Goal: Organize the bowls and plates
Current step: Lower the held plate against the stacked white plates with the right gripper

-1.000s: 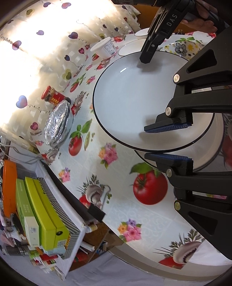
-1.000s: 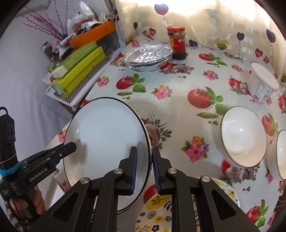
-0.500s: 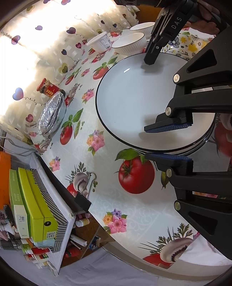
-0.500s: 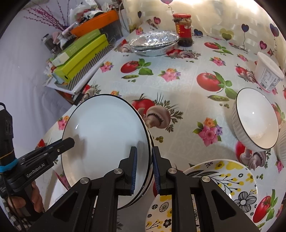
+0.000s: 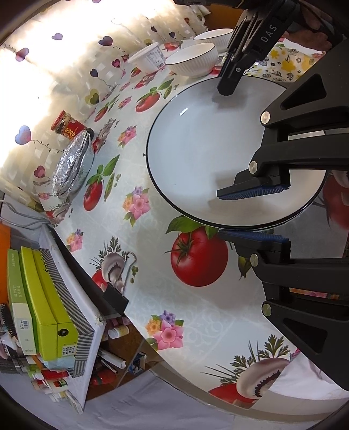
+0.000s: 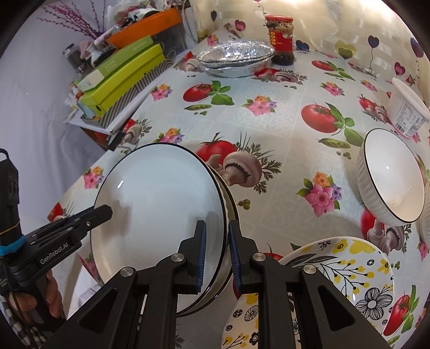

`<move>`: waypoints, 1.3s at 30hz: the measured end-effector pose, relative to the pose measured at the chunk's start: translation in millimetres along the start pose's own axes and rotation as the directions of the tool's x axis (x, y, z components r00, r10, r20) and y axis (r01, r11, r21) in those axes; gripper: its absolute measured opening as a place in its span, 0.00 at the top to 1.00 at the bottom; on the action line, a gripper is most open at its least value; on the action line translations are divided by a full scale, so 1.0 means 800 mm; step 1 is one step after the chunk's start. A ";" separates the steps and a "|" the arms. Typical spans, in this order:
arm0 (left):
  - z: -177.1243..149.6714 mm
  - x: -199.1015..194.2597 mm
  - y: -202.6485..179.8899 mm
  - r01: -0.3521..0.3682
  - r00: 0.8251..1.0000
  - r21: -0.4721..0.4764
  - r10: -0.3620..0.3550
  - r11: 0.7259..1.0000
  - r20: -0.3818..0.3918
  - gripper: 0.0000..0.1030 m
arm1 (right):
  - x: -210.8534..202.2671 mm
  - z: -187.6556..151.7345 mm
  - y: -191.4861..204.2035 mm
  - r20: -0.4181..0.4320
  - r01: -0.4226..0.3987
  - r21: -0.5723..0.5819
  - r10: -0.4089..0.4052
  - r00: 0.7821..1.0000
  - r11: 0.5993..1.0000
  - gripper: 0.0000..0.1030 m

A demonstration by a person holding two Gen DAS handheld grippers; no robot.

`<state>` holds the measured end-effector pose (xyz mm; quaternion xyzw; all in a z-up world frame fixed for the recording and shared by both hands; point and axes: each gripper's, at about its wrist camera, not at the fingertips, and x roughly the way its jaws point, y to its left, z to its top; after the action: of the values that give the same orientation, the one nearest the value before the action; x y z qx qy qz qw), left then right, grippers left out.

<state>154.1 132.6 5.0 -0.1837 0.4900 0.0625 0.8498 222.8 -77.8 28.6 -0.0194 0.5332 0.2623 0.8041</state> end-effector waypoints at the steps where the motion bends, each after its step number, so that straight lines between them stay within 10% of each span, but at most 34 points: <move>1: 0.001 0.000 0.000 -0.002 1.000 0.001 0.002 1.000 0.001 0.77 | 0.001 0.000 0.000 -0.001 -0.001 0.000 0.001 1.000 1.000 0.84; 21: -0.006 0.003 -0.010 -0.047 0.999 0.036 0.047 0.998 0.009 0.77 | -0.005 -0.005 0.008 0.036 0.035 -0.042 -0.034 0.999 0.999 0.82; 39: -0.009 0.004 -0.012 -0.054 0.998 0.038 0.053 0.998 0.020 0.77 | -0.003 0.002 -0.017 -0.028 -0.098 0.078 0.101 0.995 0.992 0.81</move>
<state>152.6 120.9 0.9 -0.1536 0.4877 0.0774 0.8559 229.7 -90.4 28.2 0.0338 0.5559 0.2810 0.7816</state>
